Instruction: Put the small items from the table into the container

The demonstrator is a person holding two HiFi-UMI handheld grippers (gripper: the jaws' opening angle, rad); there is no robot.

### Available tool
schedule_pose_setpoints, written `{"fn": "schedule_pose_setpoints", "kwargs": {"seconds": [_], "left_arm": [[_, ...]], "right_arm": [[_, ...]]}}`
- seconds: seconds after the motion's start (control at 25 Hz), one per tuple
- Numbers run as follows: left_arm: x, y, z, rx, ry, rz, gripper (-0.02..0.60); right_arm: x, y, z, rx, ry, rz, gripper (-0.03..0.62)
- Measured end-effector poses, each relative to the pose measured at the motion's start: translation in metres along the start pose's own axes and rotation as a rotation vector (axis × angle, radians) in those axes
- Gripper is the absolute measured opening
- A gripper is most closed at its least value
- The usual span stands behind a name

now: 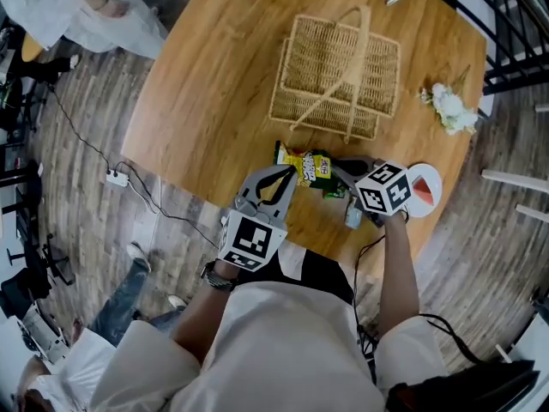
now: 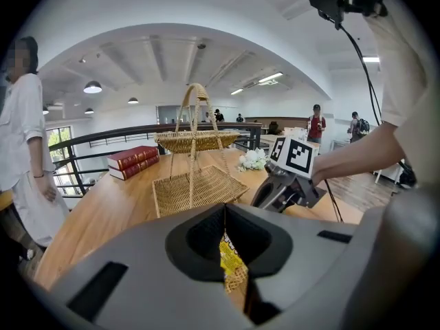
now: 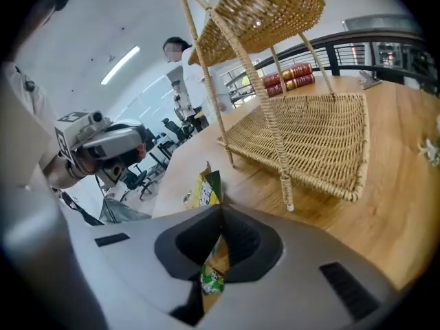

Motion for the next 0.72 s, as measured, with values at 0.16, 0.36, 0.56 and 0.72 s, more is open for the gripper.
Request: {"fn": "schedule_pose_setpoints", "kwargs": {"seconds": [0.16, 0.36, 0.56, 0.72], "left_arm": [[-0.007, -0.001, -0.002, 0.011, -0.015, -0.017, 0.008], [-0.017, 0.0, -0.003, 0.024, -0.033, -0.051, 0.008], [-0.028, 0.003, -0.003, 0.043, -0.044, -0.079, 0.008], [-0.04, 0.005, -0.003, 0.059, -0.057, -0.102, 0.008]], "right_arm": [[-0.003, 0.016, 0.011, 0.003, 0.0, -0.051, 0.015], [-0.008, 0.031, 0.028, 0.047, 0.037, -0.083, 0.015], [-0.015, 0.048, 0.047, 0.077, 0.056, -0.125, 0.015], [-0.02, 0.066, 0.058, 0.118, 0.058, -0.17, 0.015]]}}
Point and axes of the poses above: the fingertips, and each gripper's own axes: y backward along the fingers, z to its left, x out of its underside, the point moved 4 cm from there along y, backward along the fingers, and after that the axes turned 14 degrees about -x, right-handed, at the moved point
